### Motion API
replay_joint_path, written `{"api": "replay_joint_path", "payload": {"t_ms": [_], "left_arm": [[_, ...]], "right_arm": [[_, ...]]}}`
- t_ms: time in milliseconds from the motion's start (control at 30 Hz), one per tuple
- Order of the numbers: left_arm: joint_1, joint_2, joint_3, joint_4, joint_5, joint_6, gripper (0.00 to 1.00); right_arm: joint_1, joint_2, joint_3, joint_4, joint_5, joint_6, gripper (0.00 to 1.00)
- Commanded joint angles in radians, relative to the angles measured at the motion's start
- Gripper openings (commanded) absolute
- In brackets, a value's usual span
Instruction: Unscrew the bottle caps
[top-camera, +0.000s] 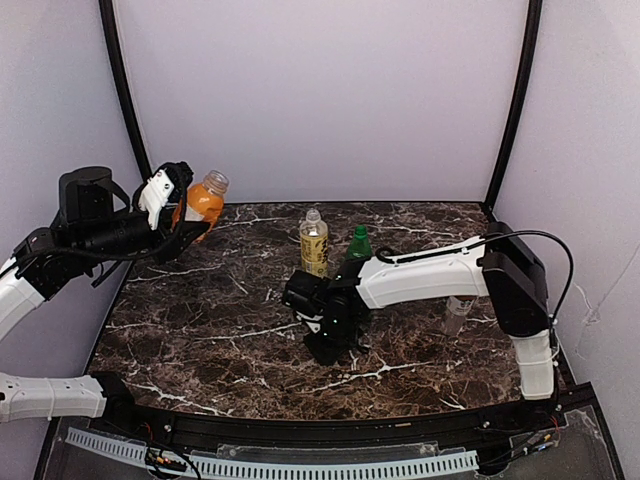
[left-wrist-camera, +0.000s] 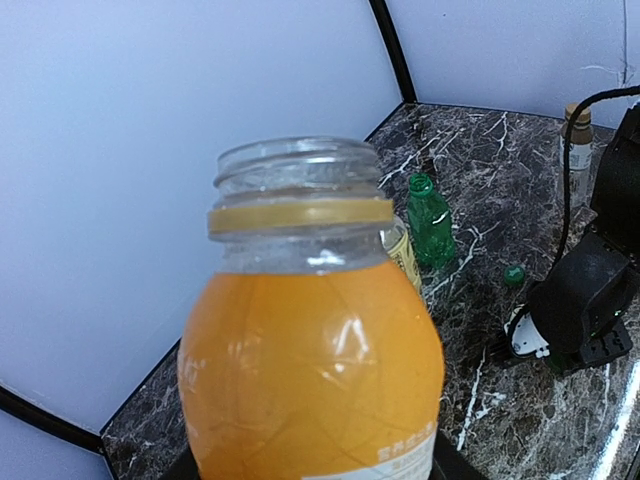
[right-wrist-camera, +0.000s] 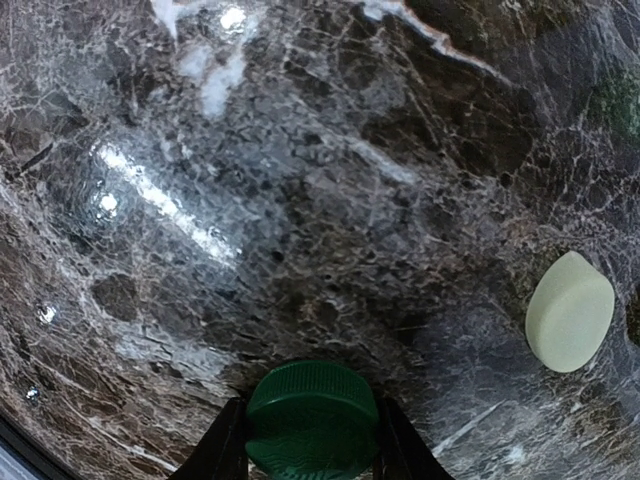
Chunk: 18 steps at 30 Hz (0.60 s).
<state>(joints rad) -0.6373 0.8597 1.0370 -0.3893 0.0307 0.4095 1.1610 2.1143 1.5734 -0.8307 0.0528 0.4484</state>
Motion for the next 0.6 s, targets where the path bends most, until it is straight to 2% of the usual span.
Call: {"api": "replay_joint_path", "payload": {"t_ms": [0, 33, 100, 133, 233, 367, 467, 567], "left_arm": [[0.005, -0.009, 0.001, 0.021, 0.03, -0.007, 0.1], [0.006, -0.008, 0.004, 0.02, 0.032, -0.007, 0.1], [0.005, -0.006, 0.01, 0.016, 0.045, -0.008, 0.1], [0.005, -0.006, 0.012, 0.014, 0.055, -0.009, 0.1], [0.005, -0.004, 0.029, 0.003, 0.1, -0.012, 0.1], [0.005, -0.003, 0.048, -0.016, 0.197, -0.024, 0.1], [0.005, 0.004, 0.074, -0.046, 0.299, -0.03, 0.1], [0.005, 0.013, 0.094, -0.064, 0.421, -0.047, 0.1]], "right_arm": [[-0.004, 0.022, 0.029, 0.004, 0.006, -0.009, 0.5], [-0.004, 0.019, 0.034, -0.006, 0.005, -0.016, 0.61], [-0.004, 0.001, 0.059, -0.033, 0.011, -0.035, 0.89], [-0.004, -0.018, 0.084, -0.045, 0.013, -0.058, 0.97], [-0.004, -0.102, 0.15, -0.058, 0.014, -0.144, 0.99], [-0.004, -0.265, 0.19, 0.066, -0.046, -0.359, 0.99], [-0.018, -0.44, 0.057, 0.375, -0.218, -0.483, 0.99], [-0.047, -0.607, -0.154, 0.866, -0.438, -0.483, 0.99]]}}
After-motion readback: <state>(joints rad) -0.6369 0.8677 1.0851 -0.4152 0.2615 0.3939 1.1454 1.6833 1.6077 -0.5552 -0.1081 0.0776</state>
